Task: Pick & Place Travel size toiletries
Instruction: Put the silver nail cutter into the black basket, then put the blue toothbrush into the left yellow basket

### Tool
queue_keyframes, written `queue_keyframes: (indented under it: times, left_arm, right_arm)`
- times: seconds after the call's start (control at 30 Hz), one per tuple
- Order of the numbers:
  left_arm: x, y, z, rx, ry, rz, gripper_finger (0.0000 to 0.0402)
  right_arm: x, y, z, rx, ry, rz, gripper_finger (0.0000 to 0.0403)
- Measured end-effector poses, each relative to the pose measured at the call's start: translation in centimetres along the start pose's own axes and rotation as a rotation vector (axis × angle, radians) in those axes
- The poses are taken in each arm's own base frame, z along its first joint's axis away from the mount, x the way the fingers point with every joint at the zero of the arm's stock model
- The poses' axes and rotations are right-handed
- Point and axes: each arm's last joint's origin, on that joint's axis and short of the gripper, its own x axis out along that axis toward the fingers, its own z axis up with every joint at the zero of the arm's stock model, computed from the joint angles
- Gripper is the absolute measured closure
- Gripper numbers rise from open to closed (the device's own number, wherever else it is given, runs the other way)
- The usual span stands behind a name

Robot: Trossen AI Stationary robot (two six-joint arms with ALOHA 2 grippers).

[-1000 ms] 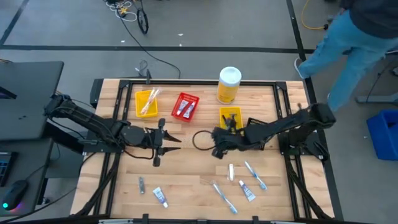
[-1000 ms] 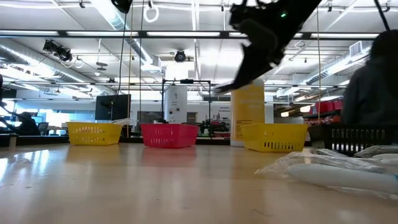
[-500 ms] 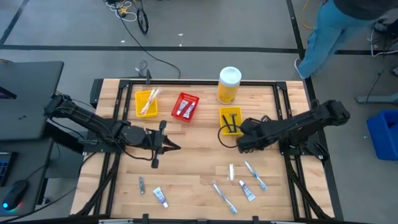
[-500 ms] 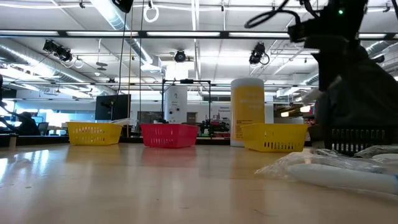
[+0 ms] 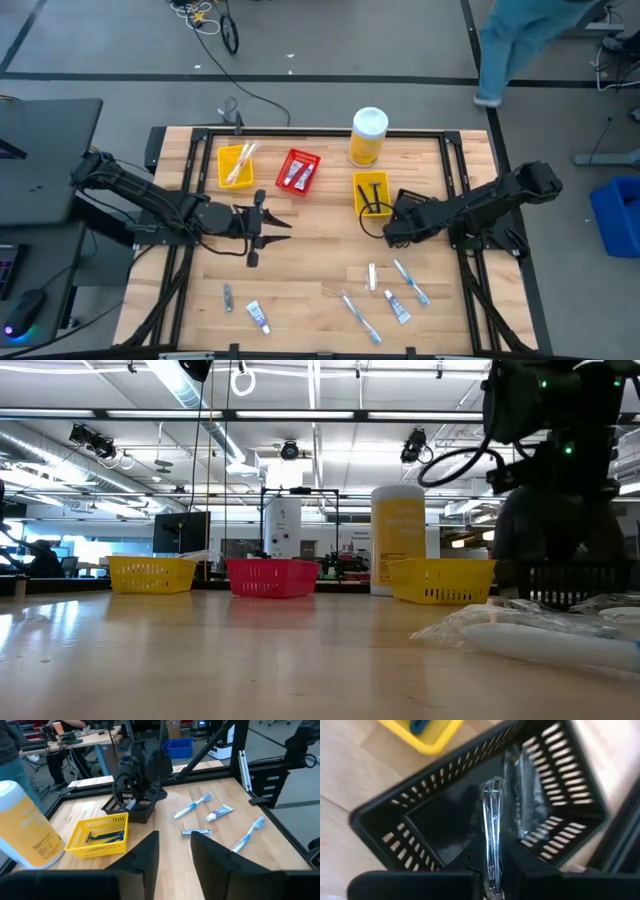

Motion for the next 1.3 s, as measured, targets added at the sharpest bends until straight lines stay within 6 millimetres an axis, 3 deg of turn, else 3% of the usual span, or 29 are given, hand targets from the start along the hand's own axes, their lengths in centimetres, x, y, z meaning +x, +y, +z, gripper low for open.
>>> queue_keyframes:
  times: [0.33, 0.6, 0.8, 0.97, 1.3]
  left_arm:
    - [0.0, -0.1, 0.2, 0.101, -0.02, -0.023, 0.0246]
    - [0.0, -0.2, 0.3, 0.11, -0.039, -0.079, 0.028]
    - [0.0, -0.2, 0.0, 0.094, -0.013, -0.081, 0.0351]
    - [0.0, -0.3, -0.3, -0.028, 0.023, -0.119, 0.0393]
    - [1.1, -0.9, -1.5, -0.209, 0.125, -0.14, 0.0362]
  right_arm:
    - [1.1, 0.1, -0.2, -0.015, 0.053, 0.061, 0.0299]
    - [0.9, 0.1, -0.1, -0.044, 0.071, 0.064, 0.028]
    - [-0.9, 0.6, 0.8, -0.146, 0.046, 0.096, 0.0273]
    - [-2.7, 1.3, 1.8, -0.267, -0.043, 0.128, 0.0254]
    - [-5.4, 4.0, 3.1, -0.417, -0.302, 0.311, 0.0188]
